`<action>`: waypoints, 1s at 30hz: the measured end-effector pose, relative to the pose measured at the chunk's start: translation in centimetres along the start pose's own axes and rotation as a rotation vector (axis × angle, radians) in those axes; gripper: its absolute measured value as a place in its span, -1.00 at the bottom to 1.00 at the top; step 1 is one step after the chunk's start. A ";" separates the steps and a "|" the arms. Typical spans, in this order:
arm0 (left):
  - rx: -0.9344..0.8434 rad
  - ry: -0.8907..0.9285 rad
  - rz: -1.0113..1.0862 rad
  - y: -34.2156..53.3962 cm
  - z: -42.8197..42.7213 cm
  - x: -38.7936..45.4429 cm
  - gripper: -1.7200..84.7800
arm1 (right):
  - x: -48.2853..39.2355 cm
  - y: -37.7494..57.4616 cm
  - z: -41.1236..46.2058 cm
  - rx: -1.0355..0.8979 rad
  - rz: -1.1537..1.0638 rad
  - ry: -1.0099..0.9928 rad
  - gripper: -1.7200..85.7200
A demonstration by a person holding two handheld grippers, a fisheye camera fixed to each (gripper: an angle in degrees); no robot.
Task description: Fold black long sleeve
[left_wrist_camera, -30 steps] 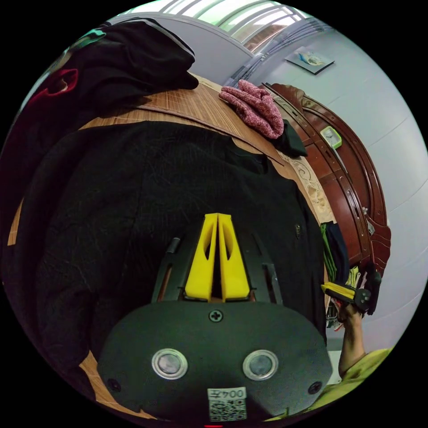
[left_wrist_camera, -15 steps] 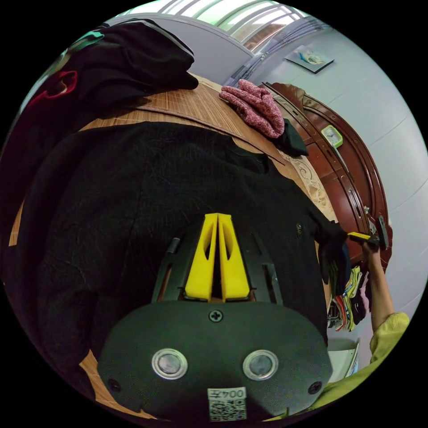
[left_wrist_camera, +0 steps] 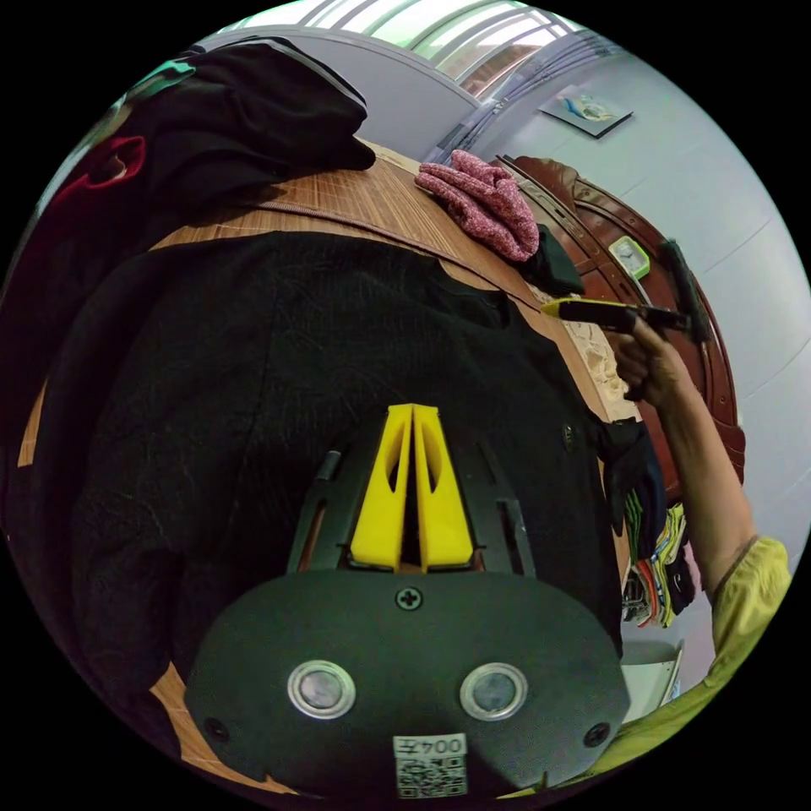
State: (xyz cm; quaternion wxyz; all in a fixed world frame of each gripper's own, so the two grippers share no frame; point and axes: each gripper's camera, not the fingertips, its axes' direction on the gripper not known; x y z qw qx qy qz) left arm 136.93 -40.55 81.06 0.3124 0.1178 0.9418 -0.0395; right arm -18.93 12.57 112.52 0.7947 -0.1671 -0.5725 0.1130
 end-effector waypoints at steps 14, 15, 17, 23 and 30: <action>0.003 0.028 -0.008 -0.4 1.1 0.1 -0.95 | 3.2 -9.2 4.4 -0.156 0.099 -0.447 -0.66; 0.003 0.031 -0.009 -0.5 1.2 0.1 -0.95 | 3.6 -9.2 4.4 -0.150 0.106 -0.489 -0.66; 0.003 0.034 -0.010 -0.5 1.3 0.1 -0.95 | 5.0 -9.1 4.3 -0.097 0.119 -0.639 -0.74; 0.005 0.047 -0.013 -0.8 1.7 0.2 -0.96 | 6.7 -10.0 2.1 0.002 0.123 -0.505 -0.96; 0.005 0.054 -0.013 -1.1 2.2 0.3 -0.96 | 8.4 -10.5 3.2 -0.062 0.172 -0.493 -0.92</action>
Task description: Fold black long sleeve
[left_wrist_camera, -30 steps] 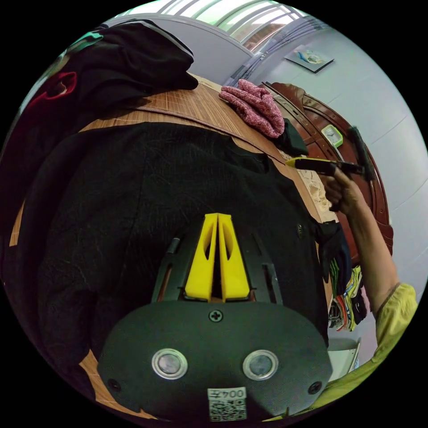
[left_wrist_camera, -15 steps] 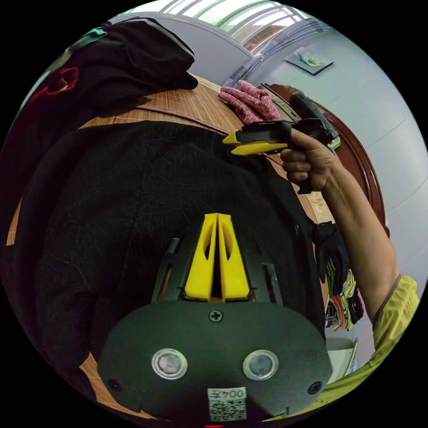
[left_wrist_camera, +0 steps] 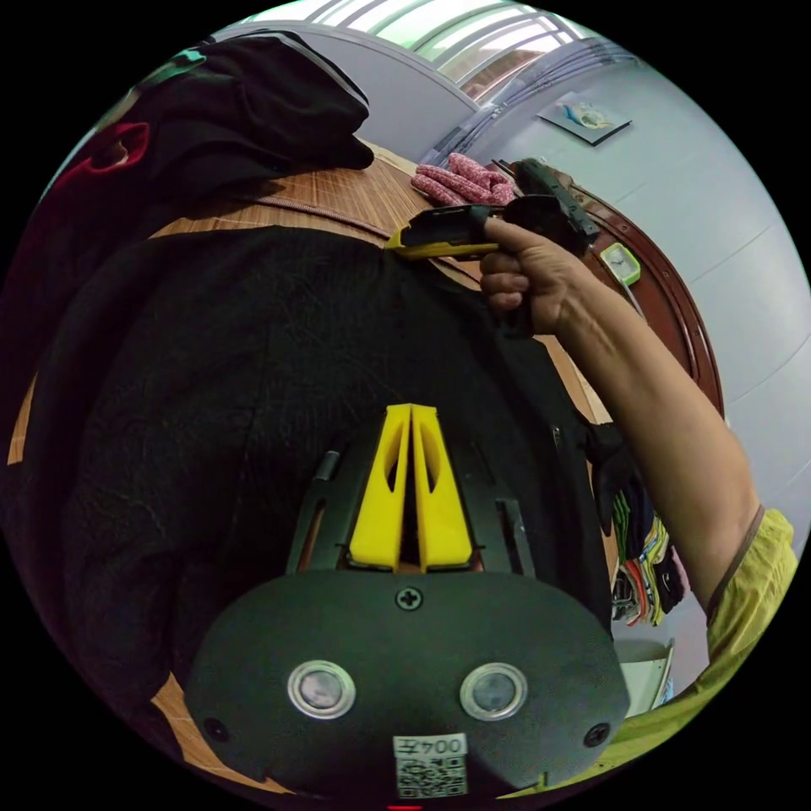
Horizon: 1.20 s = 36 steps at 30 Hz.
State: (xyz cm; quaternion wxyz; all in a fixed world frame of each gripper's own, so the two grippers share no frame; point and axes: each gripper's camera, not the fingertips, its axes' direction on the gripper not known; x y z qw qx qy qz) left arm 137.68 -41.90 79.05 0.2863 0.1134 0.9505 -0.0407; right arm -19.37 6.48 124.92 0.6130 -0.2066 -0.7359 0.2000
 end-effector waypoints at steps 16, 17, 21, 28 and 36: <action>0.001 0.014 -0.007 -0.9 1.0 0.2 -0.96 | 10.4 17.1 -12.3 0.086 0.081 0.354 -0.84; 0.000 0.015 -0.007 -0.9 1.0 0.2 -0.96 | 11.1 17.6 -13.2 0.141 0.103 0.309 -0.85; 0.001 0.024 -0.011 -1.2 1.2 0.2 -0.96 | 11.6 20.4 -16.5 0.242 0.158 0.210 -0.85; 0.001 0.022 -0.010 -1.6 1.6 0.4 -0.96 | 7.6 33.9 -18.9 0.252 0.014 0.202 -0.85; 0.000 0.026 -0.012 -2.0 1.9 0.4 -0.96 | 8.4 42.8 -20.5 0.286 0.128 0.227 -0.81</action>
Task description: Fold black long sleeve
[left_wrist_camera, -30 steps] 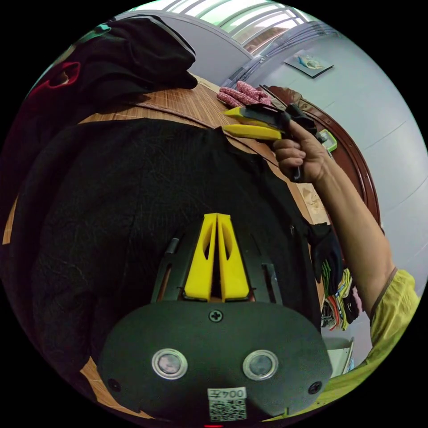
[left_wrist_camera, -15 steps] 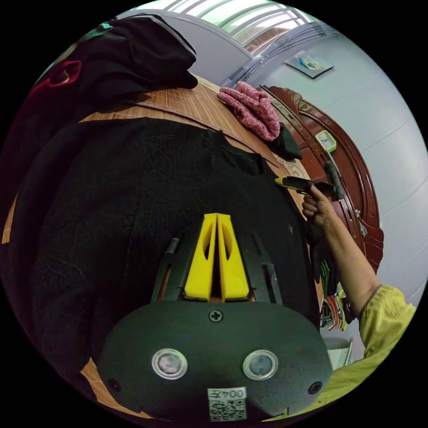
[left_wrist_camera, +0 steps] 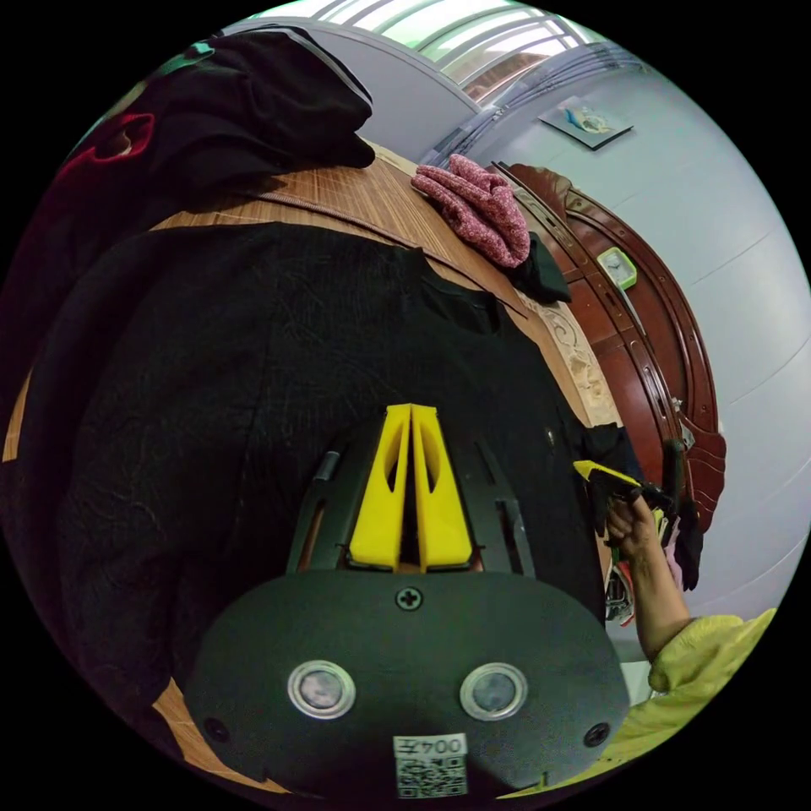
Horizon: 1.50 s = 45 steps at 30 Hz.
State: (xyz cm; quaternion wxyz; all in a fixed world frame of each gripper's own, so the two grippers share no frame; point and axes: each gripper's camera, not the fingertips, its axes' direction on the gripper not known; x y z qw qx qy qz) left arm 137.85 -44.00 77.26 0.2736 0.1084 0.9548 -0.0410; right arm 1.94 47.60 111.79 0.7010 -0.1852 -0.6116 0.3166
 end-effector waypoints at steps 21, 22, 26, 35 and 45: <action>0.000 0.001 0.000 -0.7 0.4 0.2 -0.96 | 6.4 6.9 -11.3 -0.046 0.374 0.448 -0.56; 0.000 0.002 0.000 -0.7 0.4 0.2 -0.96 | 6.4 7.3 -11.1 -0.045 0.384 0.350 -0.55; 0.001 0.005 -0.001 -0.7 0.3 0.2 -0.96 | 3.9 7.6 -7.9 -0.170 0.288 0.460 -0.61; 0.001 0.008 -0.002 -0.6 0.1 0.1 -0.96 | 0.0 5.2 -11.9 -0.277 0.047 0.677 -0.87; 0.001 0.012 -0.003 0.1 -0.6 -0.1 -0.96 | 5.0 -1.8 -17.2 -0.467 -0.102 1.439 -0.87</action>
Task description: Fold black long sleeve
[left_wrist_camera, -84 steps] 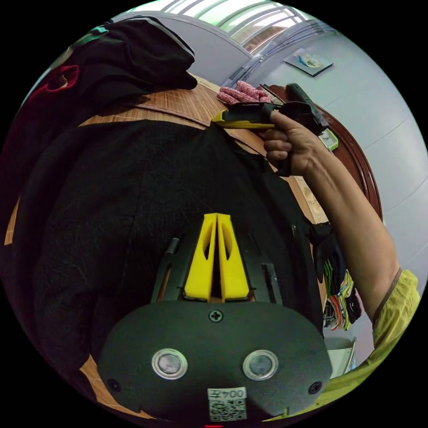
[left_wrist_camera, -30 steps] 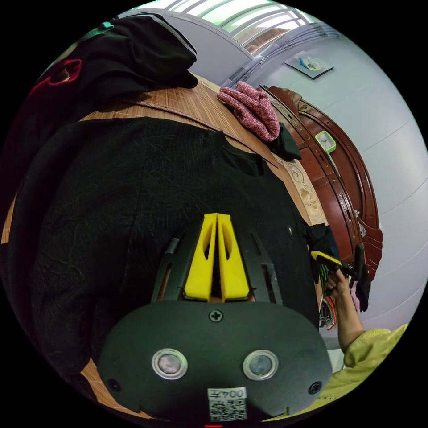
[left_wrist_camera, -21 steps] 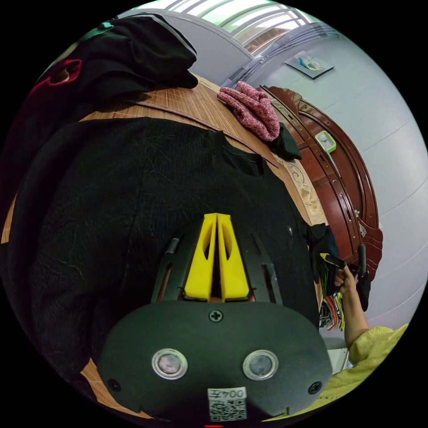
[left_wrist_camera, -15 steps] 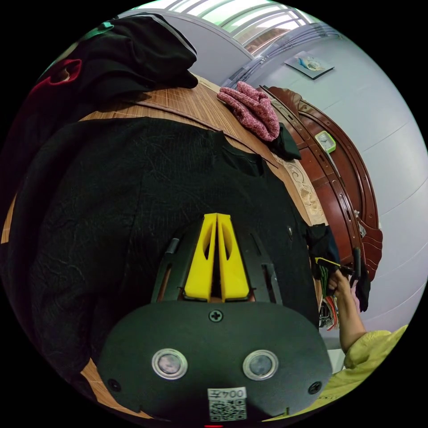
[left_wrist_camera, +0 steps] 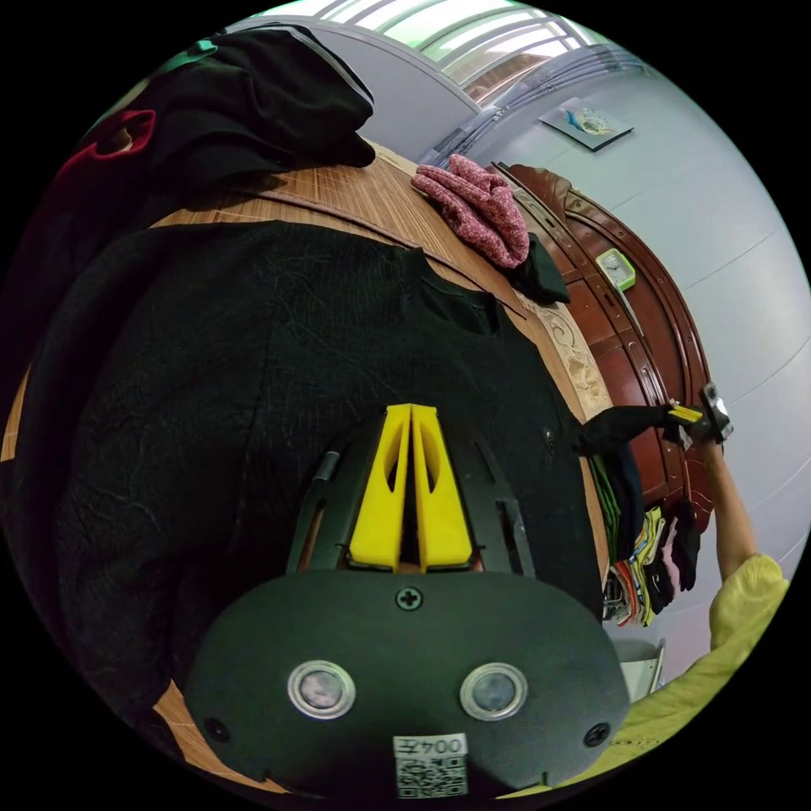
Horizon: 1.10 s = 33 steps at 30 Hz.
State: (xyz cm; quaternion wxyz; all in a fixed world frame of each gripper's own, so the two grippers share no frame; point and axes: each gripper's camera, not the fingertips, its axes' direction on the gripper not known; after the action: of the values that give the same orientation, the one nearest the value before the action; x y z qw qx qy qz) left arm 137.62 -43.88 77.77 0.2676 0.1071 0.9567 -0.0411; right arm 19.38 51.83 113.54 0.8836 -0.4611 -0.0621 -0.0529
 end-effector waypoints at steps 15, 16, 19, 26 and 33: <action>-0.001 -0.001 0.001 2.1 -1.7 -0.1 -0.96 | -0.2 7.6 5.2 0.174 0.630 -0.570 -0.97; -0.001 0.000 0.000 2.3 -1.8 -0.1 -0.96 | -1.9 8.2 3.6 0.327 0.544 -0.811 -0.98; -0.001 -0.001 0.001 2.9 -2.3 -0.1 -0.96 | -7.9 8.2 0.7 0.396 0.292 -1.194 -0.98; -0.001 0.001 0.000 4.6 -3.5 -0.2 -0.96 | -16.4 10.2 3.7 0.282 0.191 -1.464 -0.98; -0.002 -0.002 0.000 6.7 -5.0 -0.1 -0.96 | -16.3 17.8 8.7 0.413 0.453 -1.820 -0.92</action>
State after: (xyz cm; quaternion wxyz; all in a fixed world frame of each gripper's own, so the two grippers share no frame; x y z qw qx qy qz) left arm 136.73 -36.65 81.91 0.2685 0.1069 0.9565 -0.0404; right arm 5.43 69.70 101.49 0.5497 -0.1618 -0.6419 0.5095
